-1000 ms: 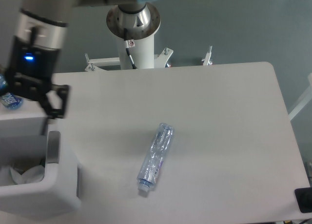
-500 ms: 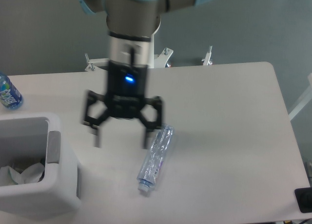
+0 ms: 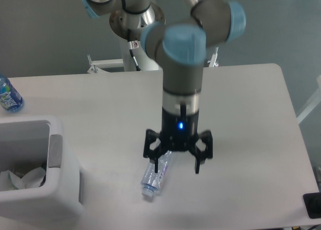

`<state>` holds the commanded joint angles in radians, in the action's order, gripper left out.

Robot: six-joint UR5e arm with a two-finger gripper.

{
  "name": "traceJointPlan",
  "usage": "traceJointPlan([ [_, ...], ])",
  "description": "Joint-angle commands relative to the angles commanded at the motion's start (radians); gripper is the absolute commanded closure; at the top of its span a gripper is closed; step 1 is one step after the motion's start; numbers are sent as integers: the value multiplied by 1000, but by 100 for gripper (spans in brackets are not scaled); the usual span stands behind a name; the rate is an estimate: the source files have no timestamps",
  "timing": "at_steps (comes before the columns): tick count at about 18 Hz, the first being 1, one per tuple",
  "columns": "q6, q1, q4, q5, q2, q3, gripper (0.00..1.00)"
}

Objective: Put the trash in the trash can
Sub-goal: 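Move the gripper over the clear plastic water bottle and lower, then close the gripper on the bottle's cap end and lift it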

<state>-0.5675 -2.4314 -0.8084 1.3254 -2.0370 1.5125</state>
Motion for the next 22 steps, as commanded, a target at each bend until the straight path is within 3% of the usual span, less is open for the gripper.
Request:
traceJointPlan([
  [5,0,31,8,18,-100,-8,0],
  [10,3,67,8,44,-141,-8,0],
  [15,14,110,8,81,-199,-46,0],
  [22,35,132,9,126,-215,-26,0],
])
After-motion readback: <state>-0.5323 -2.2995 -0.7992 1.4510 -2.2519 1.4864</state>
